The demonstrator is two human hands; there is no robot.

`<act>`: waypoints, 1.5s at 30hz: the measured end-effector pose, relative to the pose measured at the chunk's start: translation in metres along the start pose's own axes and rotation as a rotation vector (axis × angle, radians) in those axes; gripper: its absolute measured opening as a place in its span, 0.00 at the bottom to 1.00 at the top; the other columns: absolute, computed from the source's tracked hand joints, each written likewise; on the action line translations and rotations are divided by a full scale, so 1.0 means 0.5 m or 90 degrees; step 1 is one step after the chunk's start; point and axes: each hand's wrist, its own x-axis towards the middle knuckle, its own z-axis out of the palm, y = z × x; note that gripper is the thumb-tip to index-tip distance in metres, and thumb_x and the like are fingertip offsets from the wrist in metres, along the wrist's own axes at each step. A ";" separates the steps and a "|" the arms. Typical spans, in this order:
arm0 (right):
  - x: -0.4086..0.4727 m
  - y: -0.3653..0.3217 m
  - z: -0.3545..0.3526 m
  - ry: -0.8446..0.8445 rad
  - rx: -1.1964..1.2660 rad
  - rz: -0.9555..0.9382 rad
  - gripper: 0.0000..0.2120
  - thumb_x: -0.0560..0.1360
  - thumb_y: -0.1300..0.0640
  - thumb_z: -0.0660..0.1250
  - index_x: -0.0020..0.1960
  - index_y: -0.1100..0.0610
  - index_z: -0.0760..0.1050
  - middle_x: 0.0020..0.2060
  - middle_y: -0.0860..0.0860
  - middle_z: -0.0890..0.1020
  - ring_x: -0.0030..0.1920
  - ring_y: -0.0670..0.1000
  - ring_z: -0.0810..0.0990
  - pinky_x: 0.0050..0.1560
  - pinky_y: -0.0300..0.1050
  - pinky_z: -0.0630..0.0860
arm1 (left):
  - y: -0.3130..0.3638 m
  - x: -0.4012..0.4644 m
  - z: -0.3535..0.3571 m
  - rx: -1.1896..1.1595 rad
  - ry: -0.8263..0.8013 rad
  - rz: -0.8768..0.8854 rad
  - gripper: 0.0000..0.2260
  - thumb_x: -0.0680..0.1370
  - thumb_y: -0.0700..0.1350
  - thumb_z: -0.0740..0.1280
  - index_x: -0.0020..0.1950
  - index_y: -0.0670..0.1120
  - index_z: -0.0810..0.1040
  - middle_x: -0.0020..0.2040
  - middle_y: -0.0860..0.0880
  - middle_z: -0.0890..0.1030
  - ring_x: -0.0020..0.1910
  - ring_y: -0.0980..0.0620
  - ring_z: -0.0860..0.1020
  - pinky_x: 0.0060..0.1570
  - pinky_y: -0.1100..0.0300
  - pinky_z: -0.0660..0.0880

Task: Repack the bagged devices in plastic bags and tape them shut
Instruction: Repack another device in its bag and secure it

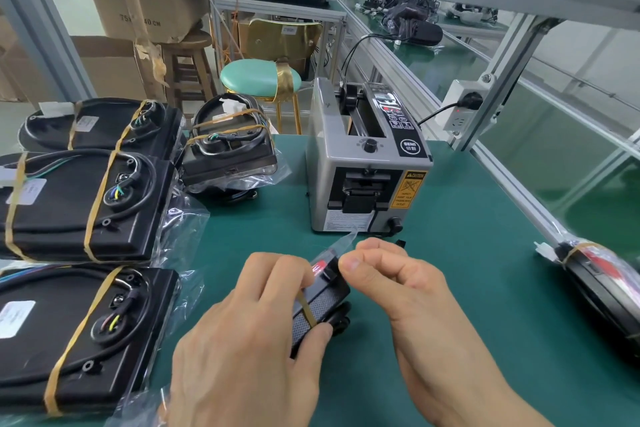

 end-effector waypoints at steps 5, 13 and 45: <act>0.003 0.012 -0.002 0.026 -0.012 0.013 0.06 0.70 0.57 0.73 0.34 0.56 0.84 0.53 0.46 0.75 0.48 0.32 0.75 0.45 0.25 0.67 | -0.001 -0.001 0.003 -0.007 -0.007 0.001 0.29 0.50 0.50 0.82 0.43 0.57 0.71 0.41 0.59 0.75 0.21 0.52 0.70 0.17 0.62 0.66; 0.003 0.019 0.012 0.094 -0.090 -0.063 0.05 0.68 0.56 0.73 0.33 0.52 0.84 0.45 0.42 0.76 0.45 0.35 0.76 0.41 0.22 0.65 | -0.005 -0.001 0.004 -0.015 -0.007 0.036 0.23 0.59 0.52 0.71 0.52 0.63 0.72 0.44 0.56 0.76 0.24 0.52 0.76 0.16 0.55 0.71; 0.023 0.063 -0.024 0.171 -0.058 -0.034 0.11 0.71 0.56 0.71 0.30 0.53 0.76 0.37 0.44 0.77 0.36 0.39 0.73 0.41 0.32 0.68 | -0.003 0.000 0.007 -0.017 -0.019 0.072 0.22 0.56 0.52 0.71 0.48 0.62 0.73 0.43 0.59 0.76 0.27 0.56 0.75 0.18 0.58 0.71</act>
